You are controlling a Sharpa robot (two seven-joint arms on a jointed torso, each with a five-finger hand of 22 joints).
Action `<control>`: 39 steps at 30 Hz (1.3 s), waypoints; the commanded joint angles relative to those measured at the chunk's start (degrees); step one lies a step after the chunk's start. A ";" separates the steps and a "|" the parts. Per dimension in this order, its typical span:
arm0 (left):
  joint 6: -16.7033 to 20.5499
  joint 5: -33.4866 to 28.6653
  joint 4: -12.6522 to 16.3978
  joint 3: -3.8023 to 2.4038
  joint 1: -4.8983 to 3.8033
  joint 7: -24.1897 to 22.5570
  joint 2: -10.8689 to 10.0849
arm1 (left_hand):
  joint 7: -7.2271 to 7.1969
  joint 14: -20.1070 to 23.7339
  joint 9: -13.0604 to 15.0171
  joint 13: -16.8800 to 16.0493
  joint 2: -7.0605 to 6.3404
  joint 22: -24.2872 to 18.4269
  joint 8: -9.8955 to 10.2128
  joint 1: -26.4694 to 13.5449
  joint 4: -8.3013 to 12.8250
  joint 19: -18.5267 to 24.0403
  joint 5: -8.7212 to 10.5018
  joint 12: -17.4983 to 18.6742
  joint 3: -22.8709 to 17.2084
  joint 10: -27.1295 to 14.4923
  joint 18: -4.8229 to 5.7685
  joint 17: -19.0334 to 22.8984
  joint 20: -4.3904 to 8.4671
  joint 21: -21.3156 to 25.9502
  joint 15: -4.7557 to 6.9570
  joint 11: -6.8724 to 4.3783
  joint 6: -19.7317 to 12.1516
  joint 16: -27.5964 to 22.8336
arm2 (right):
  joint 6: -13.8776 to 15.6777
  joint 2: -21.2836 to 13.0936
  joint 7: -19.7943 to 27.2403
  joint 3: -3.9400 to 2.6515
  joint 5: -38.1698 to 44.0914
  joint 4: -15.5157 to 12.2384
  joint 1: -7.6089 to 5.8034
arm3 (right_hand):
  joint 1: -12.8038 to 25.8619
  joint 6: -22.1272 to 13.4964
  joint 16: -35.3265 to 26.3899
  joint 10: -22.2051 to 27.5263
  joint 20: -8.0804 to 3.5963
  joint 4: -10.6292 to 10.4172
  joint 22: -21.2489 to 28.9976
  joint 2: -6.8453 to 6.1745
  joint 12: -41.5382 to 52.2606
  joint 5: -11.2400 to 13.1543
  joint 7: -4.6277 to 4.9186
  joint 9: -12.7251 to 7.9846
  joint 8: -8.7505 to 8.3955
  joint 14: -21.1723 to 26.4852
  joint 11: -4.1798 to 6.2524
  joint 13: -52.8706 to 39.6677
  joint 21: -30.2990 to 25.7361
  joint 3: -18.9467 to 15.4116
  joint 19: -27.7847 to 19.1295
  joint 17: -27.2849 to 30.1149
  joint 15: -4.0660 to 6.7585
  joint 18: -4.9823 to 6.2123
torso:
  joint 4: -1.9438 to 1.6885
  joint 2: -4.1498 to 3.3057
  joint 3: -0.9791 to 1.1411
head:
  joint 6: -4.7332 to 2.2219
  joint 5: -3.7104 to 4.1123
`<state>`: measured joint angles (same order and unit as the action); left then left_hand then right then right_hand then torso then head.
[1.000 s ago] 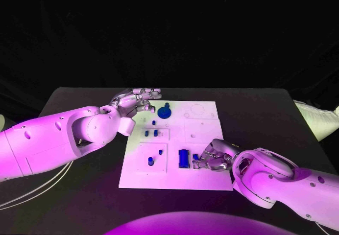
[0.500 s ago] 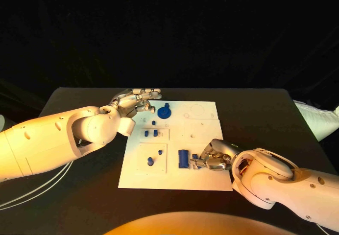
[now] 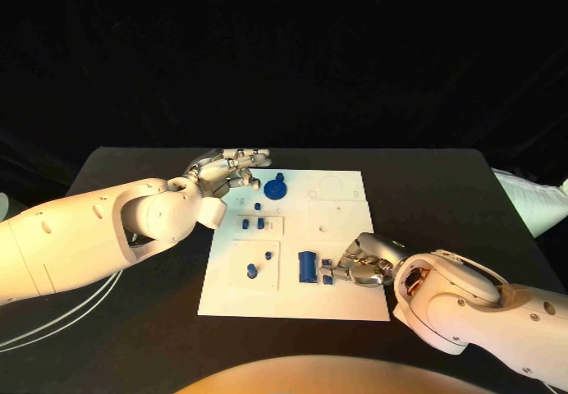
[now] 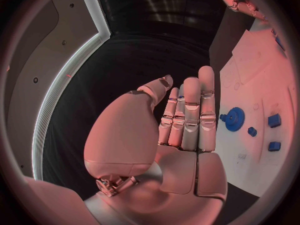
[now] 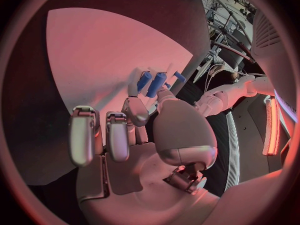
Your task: Assemble the parts on the task board
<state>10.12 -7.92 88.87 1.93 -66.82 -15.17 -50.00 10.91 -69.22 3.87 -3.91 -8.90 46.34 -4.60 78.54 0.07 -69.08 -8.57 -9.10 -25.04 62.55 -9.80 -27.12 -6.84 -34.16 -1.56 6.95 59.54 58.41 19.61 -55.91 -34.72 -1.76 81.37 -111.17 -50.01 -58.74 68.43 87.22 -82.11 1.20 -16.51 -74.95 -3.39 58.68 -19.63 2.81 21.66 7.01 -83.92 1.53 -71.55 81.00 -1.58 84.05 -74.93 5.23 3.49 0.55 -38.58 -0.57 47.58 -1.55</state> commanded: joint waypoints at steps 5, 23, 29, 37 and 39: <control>-1.13 0.18 0.06 -0.03 -0.02 -0.20 0.09 | 0.10 0.54 0.00 0.05 0.60 -0.06 -0.23 0.03 0.02 0.17 0.26 -0.26 0.41 -0.27 -0.63 0.08 -0.30 0.21 -0.04 -0.10 -0.37 0.19 | -1.67 -0.05 0.88 -0.01 1.15 0.33 0.04 | -7.21 0.16 0.27 -0.39 -0.44 2.19 -2.33 -0.11 -0.10 4.73 -0.06 0.26 0.12 -5.33 0.02 -0.09 0.23 -1.21 1.18 -11.45 0.06 -0.54 | -0.02 -0.05 -0.01 | -0.06 0.16; -1.06 0.18 -0.01 -0.03 -0.02 -0.10 0.13 | 0.10 0.54 0.00 0.05 0.60 -0.06 -0.23 0.03 0.02 0.17 0.26 -0.26 0.41 -0.27 -0.63 0.08 -0.30 0.21 -0.04 -0.10 -0.37 0.19 | -2.65 0.64 0.93 0.00 1.76 1.22 0.04 | -10.28 0.19 0.32 -0.42 -0.37 2.90 -2.39 0.37 -0.21 8.40 0.01 0.36 0.07 -5.35 -0.02 -0.22 0.23 -2.51 1.17 -11.53 -0.01 -0.54 | -0.03 -0.01 -0.07 | 0.07 0.07; -1.05 0.18 -0.01 -0.03 -0.02 -0.08 0.15 | 0.10 0.54 0.00 0.05 0.60 -0.06 -0.23 0.03 0.02 0.17 0.26 -0.26 0.41 -0.27 -0.63 0.08 -0.30 0.21 -0.04 -0.10 -0.37 0.19 | -2.76 1.23 1.01 0.00 1.49 2.16 0.04 | -10.38 0.22 0.33 -0.47 -0.37 2.80 -2.48 0.65 -0.06 8.55 0.02 0.37 0.08 -5.35 -0.03 -0.32 0.29 -2.62 1.21 -11.55 -0.02 -0.57 | -0.14 -0.03 -0.04 | 0.06 0.08; -1.05 0.18 -0.09 -0.02 -0.02 -0.06 0.22 | 0.10 0.54 0.00 0.05 0.60 -0.06 -0.23 0.03 0.02 0.17 0.26 -0.26 0.41 -0.27 -0.63 0.08 -0.30 0.21 -0.04 -0.10 -0.37 0.19 | -2.83 2.61 1.60 0.00 1.11 3.92 0.05 | -10.69 0.32 0.44 -0.59 -0.37 2.77 -2.59 0.90 0.24 8.95 -0.02 0.41 0.12 -5.39 0.00 -0.53 0.36 -2.88 1.25 -11.70 0.00 -0.59 | -0.18 -0.09 0.01 | 0.20 -0.06; -1.03 0.19 -0.11 -0.02 -0.02 -0.05 0.22 | 0.10 0.54 0.00 0.05 0.60 -0.06 -0.23 0.03 0.02 0.17 0.26 -0.26 0.41 -0.27 -0.63 0.08 -0.30 0.21 -0.04 -0.10 -0.37 0.19 | -2.80 2.74 1.74 0.00 1.10 4.13 0.05 | -10.99 0.35 0.45 -0.61 -0.37 2.86 -2.63 0.98 0.25 9.23 -0.03 0.43 0.14 -5.39 0.01 -0.55 0.39 -3.00 1.26 -11.72 0.00 -0.59 | -0.11 -0.03 -0.04 | 0.27 -0.13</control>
<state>10.05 -7.91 88.73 1.94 -66.82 -14.99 -49.89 10.83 -69.22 3.87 -3.91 -8.90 46.35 -4.60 78.54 0.07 -69.08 -8.58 -9.10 -25.04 62.56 -9.80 -27.13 -6.84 -34.16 -1.56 6.94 59.46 58.41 17.90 -53.28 -33.47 -1.91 82.21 -107.39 -50.13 -69.05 68.63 87.44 -82.50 1.14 -13.68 -74.92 -2.35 58.67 -10.61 2.61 22.21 7.49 -83.92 1.54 -72.03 81.01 -4.25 84.11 -74.93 5.23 3.50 0.41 -38.62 -0.57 47.72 -1.59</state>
